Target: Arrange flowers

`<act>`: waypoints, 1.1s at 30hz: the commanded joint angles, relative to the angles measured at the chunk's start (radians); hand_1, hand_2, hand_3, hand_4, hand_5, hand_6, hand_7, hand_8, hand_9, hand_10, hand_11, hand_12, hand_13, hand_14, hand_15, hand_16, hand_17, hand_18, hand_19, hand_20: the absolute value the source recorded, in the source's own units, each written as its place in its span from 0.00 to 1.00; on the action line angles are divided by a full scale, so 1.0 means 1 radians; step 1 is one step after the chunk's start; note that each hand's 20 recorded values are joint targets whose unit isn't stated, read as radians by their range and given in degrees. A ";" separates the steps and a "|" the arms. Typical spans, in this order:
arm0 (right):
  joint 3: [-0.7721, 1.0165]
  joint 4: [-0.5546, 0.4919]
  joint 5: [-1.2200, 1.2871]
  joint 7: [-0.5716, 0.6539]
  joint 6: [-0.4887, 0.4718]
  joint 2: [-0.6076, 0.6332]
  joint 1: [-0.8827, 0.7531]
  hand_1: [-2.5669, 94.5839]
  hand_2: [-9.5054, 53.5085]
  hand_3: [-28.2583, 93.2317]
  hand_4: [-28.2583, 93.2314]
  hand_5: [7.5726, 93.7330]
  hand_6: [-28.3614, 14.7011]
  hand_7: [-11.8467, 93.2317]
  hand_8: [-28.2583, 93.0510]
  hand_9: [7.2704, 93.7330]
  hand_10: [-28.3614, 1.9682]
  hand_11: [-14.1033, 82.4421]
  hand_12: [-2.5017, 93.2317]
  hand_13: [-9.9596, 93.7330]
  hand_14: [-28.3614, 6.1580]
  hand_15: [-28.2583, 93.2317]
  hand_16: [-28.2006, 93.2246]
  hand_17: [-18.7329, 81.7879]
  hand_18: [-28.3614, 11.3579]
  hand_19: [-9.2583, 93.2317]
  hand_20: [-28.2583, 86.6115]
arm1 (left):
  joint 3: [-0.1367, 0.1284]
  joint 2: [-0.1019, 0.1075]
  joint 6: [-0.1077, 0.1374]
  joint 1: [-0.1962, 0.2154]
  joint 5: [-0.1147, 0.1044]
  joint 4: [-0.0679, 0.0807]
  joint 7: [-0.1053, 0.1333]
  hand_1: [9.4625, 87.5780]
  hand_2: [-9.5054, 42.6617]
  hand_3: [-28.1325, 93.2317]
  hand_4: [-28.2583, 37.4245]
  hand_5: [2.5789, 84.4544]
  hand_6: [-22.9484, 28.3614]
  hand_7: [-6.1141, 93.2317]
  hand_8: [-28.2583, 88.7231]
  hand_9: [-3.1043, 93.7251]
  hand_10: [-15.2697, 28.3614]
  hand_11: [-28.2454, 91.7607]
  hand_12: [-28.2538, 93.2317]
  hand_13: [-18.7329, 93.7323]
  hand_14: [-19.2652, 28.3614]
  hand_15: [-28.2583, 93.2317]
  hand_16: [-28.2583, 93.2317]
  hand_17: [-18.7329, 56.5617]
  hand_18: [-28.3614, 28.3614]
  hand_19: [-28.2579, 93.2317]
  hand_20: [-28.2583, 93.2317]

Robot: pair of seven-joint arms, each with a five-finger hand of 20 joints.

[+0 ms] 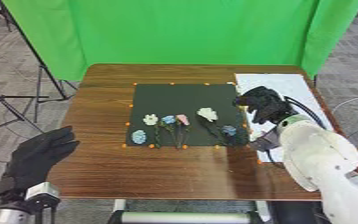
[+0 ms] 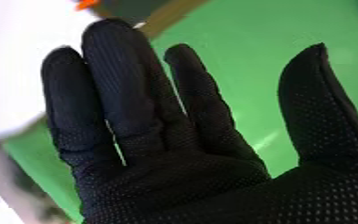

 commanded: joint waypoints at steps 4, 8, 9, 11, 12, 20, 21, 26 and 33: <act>0.197 0.059 0.291 -0.247 0.260 -0.083 -0.153 0.18 0.33 0.89 0.01 0.44 0.46 0.24 0.15 0.49 0.21 0.32 0.20 0.54 0.20 0.69 0.32 0.38 0.05 0.80 0.24 | 0.048 0.055 0.082 0.019 -0.069 0.015 0.144 0.21 0.28 0.90 0.15 0.52 0.67 0.23 0.16 0.39 0.80 0.47 0.30 0.36 0.95 0.69 0.12 0.12 0.92 0.71 0.31; 0.214 0.095 0.431 -0.338 0.344 -0.083 -0.153 0.17 0.35 0.90 0.01 0.43 0.49 0.25 0.15 0.47 0.24 0.32 0.20 0.51 0.21 0.65 0.31 0.34 0.07 0.75 0.26 | 0.072 0.072 0.097 0.009 -0.088 0.024 0.191 0.21 0.27 0.90 0.13 0.49 0.63 0.22 0.15 0.36 0.75 0.45 0.30 0.35 0.92 0.66 0.13 0.11 0.91 0.70 0.30; 0.217 0.102 0.457 -0.357 0.349 -0.083 -0.152 0.17 0.35 0.90 0.00 0.43 0.49 0.25 0.15 0.47 0.24 0.31 0.19 0.50 0.21 0.65 0.32 0.34 0.07 0.74 0.27 | 0.076 0.076 0.098 0.009 -0.095 0.026 0.205 0.21 0.27 0.90 0.13 0.48 0.62 0.22 0.15 0.35 0.75 0.44 0.30 0.35 0.92 0.66 0.13 0.11 0.91 0.70 0.30; 0.224 0.113 0.509 -0.377 0.355 -0.083 -0.151 0.16 0.35 0.91 0.00 0.42 0.51 0.26 0.14 0.47 0.26 0.31 0.19 0.50 0.21 0.63 0.32 0.33 0.08 0.73 0.28 | 0.083 0.081 0.101 0.008 -0.100 0.030 0.223 0.20 0.27 0.90 0.13 0.46 0.60 0.21 0.15 0.34 0.74 0.44 0.30 0.34 0.91 0.66 0.13 0.11 0.91 0.69 0.30; 0.227 0.121 0.541 -0.382 0.349 -0.088 -0.145 0.16 0.35 0.91 0.00 0.42 0.52 0.26 0.14 0.46 0.26 0.31 0.19 0.49 0.22 0.63 0.32 0.33 0.08 0.72 0.28 | 0.088 0.084 0.103 0.007 -0.106 0.032 0.237 0.20 0.27 0.90 0.13 0.46 0.59 0.21 0.15 0.34 0.73 0.44 0.30 0.34 0.91 0.66 0.14 0.11 0.91 0.69 0.30; 0.293 0.167 0.711 -0.402 0.273 -0.093 -0.158 0.15 0.37 0.93 0.00 0.42 0.55 0.27 0.14 0.45 0.30 0.30 0.19 0.47 0.22 0.60 0.32 0.31 0.08 0.69 0.31 | 0.080 0.096 0.086 0.009 -0.118 0.039 0.263 0.20 0.25 0.90 0.12 0.44 0.56 0.21 0.15 0.36 0.75 0.45 0.31 0.35 0.93 0.67 0.15 0.11 0.91 0.69 0.31; 0.310 0.171 0.726 -0.397 0.259 -0.095 -0.163 0.15 0.37 0.93 0.00 0.42 0.55 0.27 0.14 0.45 0.31 0.30 0.19 0.47 0.22 0.60 0.33 0.30 0.08 0.69 0.31 | 0.073 0.103 0.085 0.015 -0.124 0.040 0.271 0.20 0.25 0.90 0.12 0.44 0.57 0.21 0.15 0.37 0.77 0.46 0.31 0.36 0.94 0.68 0.15 0.11 0.91 0.69 0.31; 0.388 0.172 0.760 -0.373 0.215 -0.094 -0.214 0.14 0.37 0.93 0.00 0.41 0.56 0.27 0.14 0.46 0.31 0.30 0.20 0.47 0.23 0.60 0.33 0.30 0.08 0.68 0.33 | 0.034 0.094 0.064 0.034 -0.117 0.039 0.254 0.20 0.25 0.90 0.12 0.46 0.59 0.22 0.15 0.39 0.79 0.48 0.32 0.37 0.96 0.70 0.15 0.11 0.91 0.70 0.32; 0.458 0.181 0.800 -0.371 0.171 -0.120 -0.245 0.14 0.37 0.93 0.00 0.41 0.57 0.27 0.14 0.46 0.32 0.30 0.20 0.47 0.23 0.60 0.34 0.30 0.07 0.67 0.34 | 0.013 0.078 0.052 0.050 -0.124 0.035 0.258 0.20 0.25 0.90 0.11 0.47 0.62 0.22 0.15 0.40 0.80 0.48 0.32 0.38 0.98 0.71 0.14 0.12 0.93 0.71 0.33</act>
